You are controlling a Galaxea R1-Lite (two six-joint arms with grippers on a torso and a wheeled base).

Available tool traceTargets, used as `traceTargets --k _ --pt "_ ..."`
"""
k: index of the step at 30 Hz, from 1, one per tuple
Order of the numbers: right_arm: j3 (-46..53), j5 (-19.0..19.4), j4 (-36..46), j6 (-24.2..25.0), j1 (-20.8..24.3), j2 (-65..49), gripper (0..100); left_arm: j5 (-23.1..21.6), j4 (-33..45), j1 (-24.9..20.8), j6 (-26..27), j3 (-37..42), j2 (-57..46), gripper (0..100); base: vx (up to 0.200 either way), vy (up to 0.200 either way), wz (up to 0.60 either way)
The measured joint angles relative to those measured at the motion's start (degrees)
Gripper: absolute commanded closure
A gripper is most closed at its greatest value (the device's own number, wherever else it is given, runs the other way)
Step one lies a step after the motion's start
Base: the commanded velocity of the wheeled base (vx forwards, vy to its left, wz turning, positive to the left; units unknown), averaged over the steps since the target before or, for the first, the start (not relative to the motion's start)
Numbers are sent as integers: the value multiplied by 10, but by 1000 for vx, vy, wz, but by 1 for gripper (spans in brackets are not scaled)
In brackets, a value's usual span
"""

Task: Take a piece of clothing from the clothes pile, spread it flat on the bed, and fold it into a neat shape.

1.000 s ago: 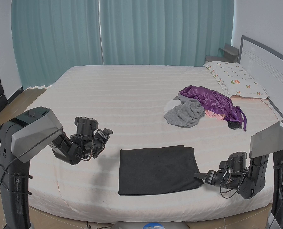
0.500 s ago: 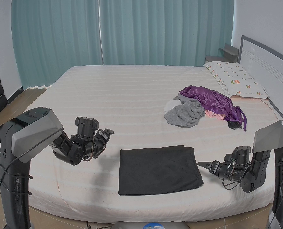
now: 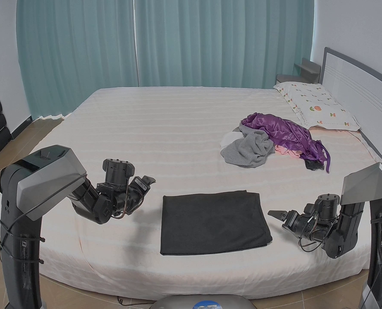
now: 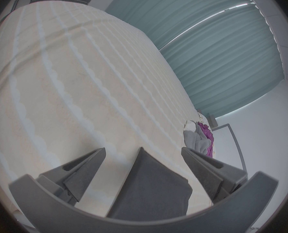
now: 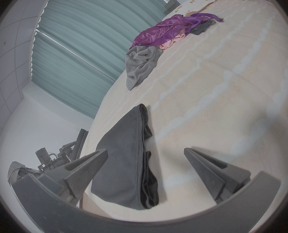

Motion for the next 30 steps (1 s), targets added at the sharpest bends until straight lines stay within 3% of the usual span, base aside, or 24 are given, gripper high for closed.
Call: traceTargets --k 11,26,30 --pt "0 1 0 1 0 1 0 0 0 0 4 0 4 0 0 0 0" --pt "-1 0 0 1 0 1 0 3 -2 -3 3 0 2 0 0 -200 0" --pt "0 0 0 1 1 1 0 3 -2 -4 4 0 1 0 0 0 0"
